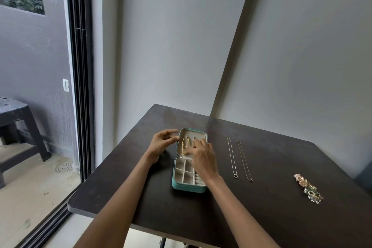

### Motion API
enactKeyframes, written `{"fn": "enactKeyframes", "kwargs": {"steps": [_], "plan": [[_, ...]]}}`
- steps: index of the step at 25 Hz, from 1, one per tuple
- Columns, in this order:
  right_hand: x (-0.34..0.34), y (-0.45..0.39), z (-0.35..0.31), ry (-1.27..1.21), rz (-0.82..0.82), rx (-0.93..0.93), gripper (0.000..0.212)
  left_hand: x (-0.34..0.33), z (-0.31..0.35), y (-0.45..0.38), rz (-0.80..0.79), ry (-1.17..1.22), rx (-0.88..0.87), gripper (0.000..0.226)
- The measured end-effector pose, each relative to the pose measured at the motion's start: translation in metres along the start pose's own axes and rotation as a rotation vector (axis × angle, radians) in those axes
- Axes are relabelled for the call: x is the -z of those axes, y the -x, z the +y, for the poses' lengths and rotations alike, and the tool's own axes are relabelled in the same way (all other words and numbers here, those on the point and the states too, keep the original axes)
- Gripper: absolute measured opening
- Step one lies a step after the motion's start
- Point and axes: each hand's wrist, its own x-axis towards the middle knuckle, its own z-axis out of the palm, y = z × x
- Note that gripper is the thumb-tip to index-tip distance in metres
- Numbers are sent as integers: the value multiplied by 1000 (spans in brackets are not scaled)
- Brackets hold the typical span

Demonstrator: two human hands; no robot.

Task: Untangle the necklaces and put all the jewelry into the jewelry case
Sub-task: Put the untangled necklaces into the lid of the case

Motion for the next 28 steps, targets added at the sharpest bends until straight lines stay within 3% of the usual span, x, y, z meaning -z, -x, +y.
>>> {"fn": "enactKeyframes", "kwargs": {"steps": [12, 15, 18, 20, 26, 28], "plan": [[1, 1, 0, 31, 0, 22, 32, -1, -1, -2, 12, -38, 19, 27], [2, 1, 3, -91, 42, -173, 39, 1, -1, -5, -14, -105, 77, 27], [7, -5, 15, -302, -32, -442, 39, -3, 7, -6, 131, -75, 85, 23], [8, -9, 24, -379, -97, -520, 34, -12, 23, -8, 171, -57, 36, 28], [15, -15, 50, -563, -105, -607, 24, -74, 69, -32, -228, -261, 67, 34], [21, -12, 75, -563, -76, -680, 24, -107, 71, -41, -288, -317, 89, 32]]}}
